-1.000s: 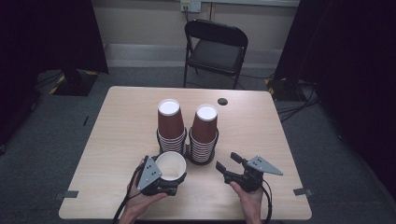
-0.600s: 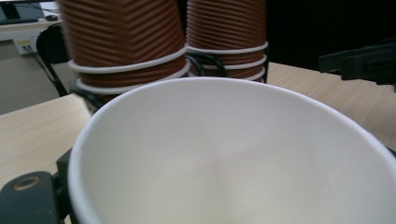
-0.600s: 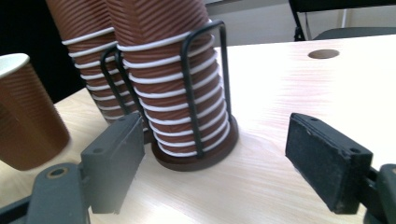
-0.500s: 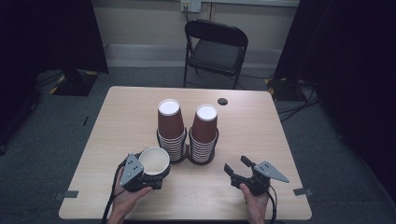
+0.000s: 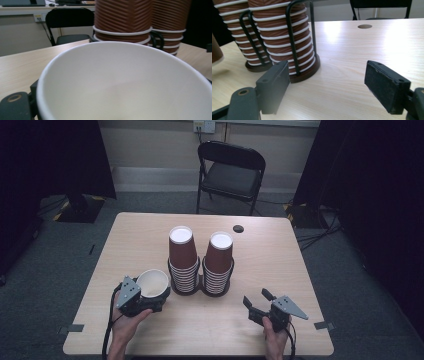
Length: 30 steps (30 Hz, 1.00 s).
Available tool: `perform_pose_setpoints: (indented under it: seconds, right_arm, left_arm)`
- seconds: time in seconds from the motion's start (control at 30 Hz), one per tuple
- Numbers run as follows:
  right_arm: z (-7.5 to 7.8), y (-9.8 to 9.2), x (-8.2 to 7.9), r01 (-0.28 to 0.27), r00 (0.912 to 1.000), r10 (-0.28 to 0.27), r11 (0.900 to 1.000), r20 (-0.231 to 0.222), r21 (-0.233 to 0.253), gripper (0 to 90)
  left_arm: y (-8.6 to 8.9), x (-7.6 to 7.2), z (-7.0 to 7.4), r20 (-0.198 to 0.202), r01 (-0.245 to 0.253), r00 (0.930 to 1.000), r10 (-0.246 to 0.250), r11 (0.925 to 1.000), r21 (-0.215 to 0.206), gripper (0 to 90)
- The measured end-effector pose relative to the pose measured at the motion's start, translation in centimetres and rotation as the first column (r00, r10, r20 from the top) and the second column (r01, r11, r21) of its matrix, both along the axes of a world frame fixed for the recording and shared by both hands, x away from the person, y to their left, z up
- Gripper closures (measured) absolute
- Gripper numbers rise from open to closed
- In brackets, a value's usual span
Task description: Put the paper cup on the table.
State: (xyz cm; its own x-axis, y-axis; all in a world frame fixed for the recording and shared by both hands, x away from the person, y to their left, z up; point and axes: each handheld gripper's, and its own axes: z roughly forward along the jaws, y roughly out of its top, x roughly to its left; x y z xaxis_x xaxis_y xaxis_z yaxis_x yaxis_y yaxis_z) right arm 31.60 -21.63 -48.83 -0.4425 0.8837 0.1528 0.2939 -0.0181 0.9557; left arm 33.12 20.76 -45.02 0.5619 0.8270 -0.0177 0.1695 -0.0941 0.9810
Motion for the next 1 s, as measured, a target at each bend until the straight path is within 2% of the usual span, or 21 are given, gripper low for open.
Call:
perform_pose_setpoints:
  seconds: [0.13,0.23,0.4,0.43,0.5,0.6,0.67,0.7,0.77,0.83,0.87,0.93,1.0]
  right_arm:
    - [-0.5,-0.1,-0.1,0.015,0.9998,-0.015,1.000,0.014,-0.004,18.6]
    - [-0.7,-0.1,-0.1,0.010,0.9996,-0.010,1.000,0.027,-0.008,18.7]
    - [-0.6,0.2,-0.1,0.007,0.9995,-0.006,1.000,0.030,-0.027,17.6]
    - [-0.7,0.2,-0.2,0.006,0.9991,-0.005,1.000,0.041,-0.024,17.5]
    - [-0.7,0.1,-0.3,0.009,0.9988,-0.008,1.000,0.048,-0.020,17.5]
    - [-0.7,0.0,-0.6,0.026,0.9963,-0.025,1.000,0.082,-0.011,17.1]
    - [-0.8,0.1,-0.8,0.037,0.9945,-0.036,0.999,0.098,-0.015,17.1]
    - [-0.8,0.1,-0.8,0.041,0.9945,-0.039,0.999,0.097,-0.016,17.0]
    - [-0.7,0.2,-0.7,0.035,0.9952,-0.033,0.999,0.093,-0.024,16.3]
    - [-0.8,0.2,-0.8,0.043,0.9943,-0.040,0.999,0.098,-0.026,15.9]
    - [-0.8,0.2,-0.8,0.042,0.9941,-0.040,0.999,0.101,-0.025,15.9]
    - [-0.8,0.2,-0.8,0.040,0.9943,-0.038,0.999,0.099,-0.019,15.9]
    - [-0.8,0.2,-0.8,0.037,0.9944,-0.035,0.999,0.099,-0.020,15.9]
  left_arm:
    - [0.7,0.5,0.1,-0.001,-0.023,0.9997,0.023,0.9996,-0.019,8.3]
    - [1.0,1.0,0.2,-0.012,-0.030,0.9995,0.030,0.9981,-0.054,8.4]
    - [1.4,2.4,0.1,-0.036,-0.063,0.9975,0.062,0.9974,-0.034,8.4]
    - [1.7,2.9,-0.1,-0.053,-0.082,0.9955,0.079,0.9945,-0.066,8.4]
    - [1.9,3.3,-0.2,-0.055,-0.095,0.9943,0.091,0.9930,-0.070,8.3]
    - [2.0,4.0,-0.2,-0.068,-0.116,0.9913,0.112,0.9919,-0.053,8.3]
    - [2.1,4.3,0.0,-0.071,-0.119,0.9909,0.114,0.9905,-0.069,8.3]
    - [2.2,4.6,0.2,-0.070,-0.118,0.9912,0.112,0.9904,-0.073,8.3]
    - [2.2,5.0,0.4,-0.055,-0.149,0.9877,0.146,0.9870,-0.060,8.3]
    - [2.2,5.5,0.5,-0.055,-0.178,0.9831,0.175,0.9817,-0.067,8.3]
    - [2.2,5.8,0.4,-0.059,-0.174,0.9837,0.170,0.9815,-0.080,8.3]
    - [2.2,6.3,0.3,-0.065,-0.189,0.9808,0.184,0.9789,-0.078,8.3]
    - [2.1,6.9,0.1,-0.063,-0.191,0.9803,0.187,0.9801,-0.055,8.3]
